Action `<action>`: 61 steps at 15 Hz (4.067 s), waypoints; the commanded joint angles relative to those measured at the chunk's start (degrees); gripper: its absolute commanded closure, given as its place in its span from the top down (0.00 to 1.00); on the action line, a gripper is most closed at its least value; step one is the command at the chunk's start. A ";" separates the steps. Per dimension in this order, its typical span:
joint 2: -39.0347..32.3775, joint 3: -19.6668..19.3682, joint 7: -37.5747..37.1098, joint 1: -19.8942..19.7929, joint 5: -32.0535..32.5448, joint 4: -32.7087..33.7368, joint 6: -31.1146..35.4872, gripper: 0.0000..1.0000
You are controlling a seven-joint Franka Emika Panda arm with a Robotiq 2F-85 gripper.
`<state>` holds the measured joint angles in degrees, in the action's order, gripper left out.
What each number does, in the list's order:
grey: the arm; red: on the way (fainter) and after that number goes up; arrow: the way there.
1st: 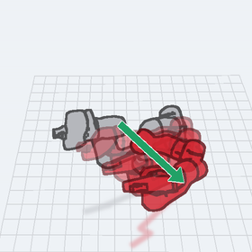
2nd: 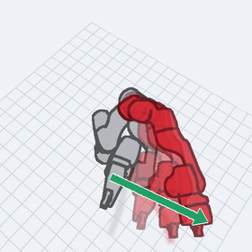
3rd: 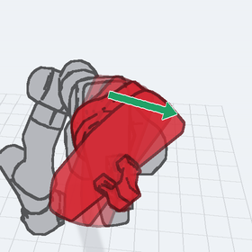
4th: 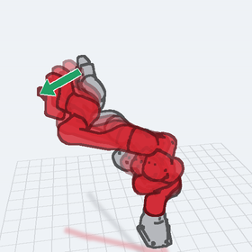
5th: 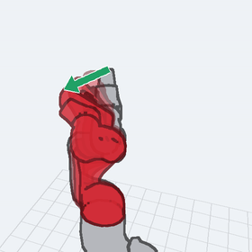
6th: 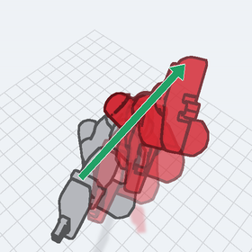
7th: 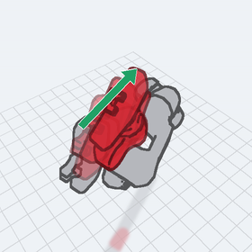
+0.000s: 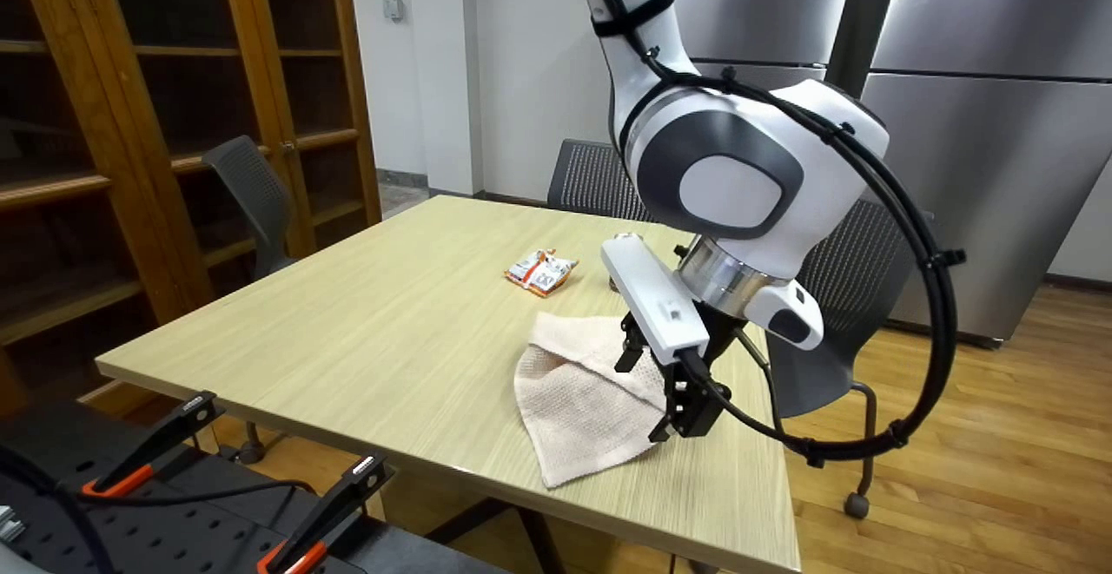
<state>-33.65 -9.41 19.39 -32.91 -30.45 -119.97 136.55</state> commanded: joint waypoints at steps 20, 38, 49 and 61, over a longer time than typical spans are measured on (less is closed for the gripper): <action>-9.02 8.49 13.82 -11.08 -3.54 14.55 -5.80 1.00; -8.11 8.27 13.64 -10.42 -3.09 15.41 -6.07 0.01; -4.75 8.38 11.68 -7.49 -2.46 15.56 -6.63 0.01; -4.81 7.23 4.34 -5.31 -2.96 21.20 -11.40 0.01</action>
<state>-39.02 -1.36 27.04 -38.90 -33.92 -101.01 128.20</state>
